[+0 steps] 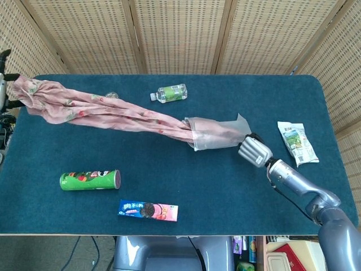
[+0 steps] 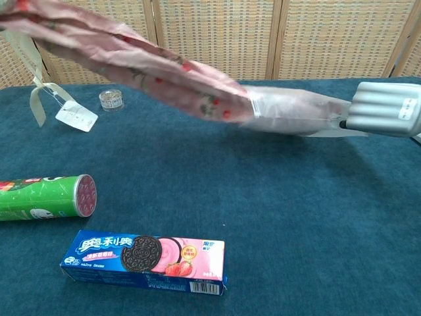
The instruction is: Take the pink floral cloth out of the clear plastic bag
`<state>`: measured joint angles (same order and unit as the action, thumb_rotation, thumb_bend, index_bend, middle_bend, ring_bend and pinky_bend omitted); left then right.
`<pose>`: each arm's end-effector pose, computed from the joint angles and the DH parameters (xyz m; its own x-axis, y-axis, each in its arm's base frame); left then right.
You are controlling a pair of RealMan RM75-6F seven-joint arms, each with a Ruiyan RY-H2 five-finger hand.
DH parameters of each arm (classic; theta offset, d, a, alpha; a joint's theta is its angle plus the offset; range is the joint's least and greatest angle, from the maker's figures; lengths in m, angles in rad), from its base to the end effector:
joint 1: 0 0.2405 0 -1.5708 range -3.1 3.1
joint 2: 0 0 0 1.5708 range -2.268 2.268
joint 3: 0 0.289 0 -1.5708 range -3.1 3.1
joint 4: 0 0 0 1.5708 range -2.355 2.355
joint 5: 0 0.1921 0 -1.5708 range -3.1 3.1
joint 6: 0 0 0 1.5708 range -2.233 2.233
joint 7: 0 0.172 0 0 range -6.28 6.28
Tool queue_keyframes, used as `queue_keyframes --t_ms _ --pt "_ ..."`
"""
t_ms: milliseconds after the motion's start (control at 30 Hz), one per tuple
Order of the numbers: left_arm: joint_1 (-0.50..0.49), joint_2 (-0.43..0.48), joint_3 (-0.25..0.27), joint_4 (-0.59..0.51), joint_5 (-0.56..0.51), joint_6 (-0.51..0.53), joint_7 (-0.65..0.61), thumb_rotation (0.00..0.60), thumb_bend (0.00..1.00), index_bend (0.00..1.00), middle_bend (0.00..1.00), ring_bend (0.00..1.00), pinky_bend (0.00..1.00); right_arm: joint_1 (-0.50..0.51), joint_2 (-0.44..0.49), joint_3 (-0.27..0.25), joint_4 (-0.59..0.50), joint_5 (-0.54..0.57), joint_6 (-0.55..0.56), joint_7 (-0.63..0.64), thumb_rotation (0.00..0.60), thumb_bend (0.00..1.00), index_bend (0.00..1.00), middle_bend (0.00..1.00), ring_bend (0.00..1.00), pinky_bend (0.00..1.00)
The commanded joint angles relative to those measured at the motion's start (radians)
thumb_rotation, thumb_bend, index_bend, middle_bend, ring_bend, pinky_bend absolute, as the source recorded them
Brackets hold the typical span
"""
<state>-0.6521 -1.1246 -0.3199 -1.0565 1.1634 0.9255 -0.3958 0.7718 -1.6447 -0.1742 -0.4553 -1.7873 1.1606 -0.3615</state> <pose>-0.2902 0.4635 0.2868 0.2703 -0.1459 0.9517 0.9618 -0.0026 -0.2736 -0.2660 -0.4355 0.0339 0.8847 0.4659 0.0159 0.2307 -0.4673 0.8535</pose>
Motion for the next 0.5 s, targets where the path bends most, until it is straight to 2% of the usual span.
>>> queue_keyframes --t_ms 33,267,500 --pt "0.03 0.022 0.007 0.036 0.002 0.002 -0.037 0.6 0.38 0.71 0.0 0.0 0.0 -0.017 0.014 0.007 0.01 0.014 -0.01 -0.001 0.6 0.78 0.74 0.82 0.71 0.92" --pt "0.066 0.023 0.021 0.081 0.017 0.002 -0.107 0.6 0.38 0.71 0.0 0.0 0.0 -0.047 0.025 0.011 0.02 0.025 -0.01 -0.002 0.6 0.78 0.74 0.82 0.71 0.92" --pt "0.073 0.019 0.031 0.084 0.037 0.014 -0.098 0.6 0.38 0.71 0.0 0.0 0.0 -0.058 0.023 0.016 0.025 0.024 0.006 -0.005 0.6 0.78 0.74 0.82 0.71 0.92"
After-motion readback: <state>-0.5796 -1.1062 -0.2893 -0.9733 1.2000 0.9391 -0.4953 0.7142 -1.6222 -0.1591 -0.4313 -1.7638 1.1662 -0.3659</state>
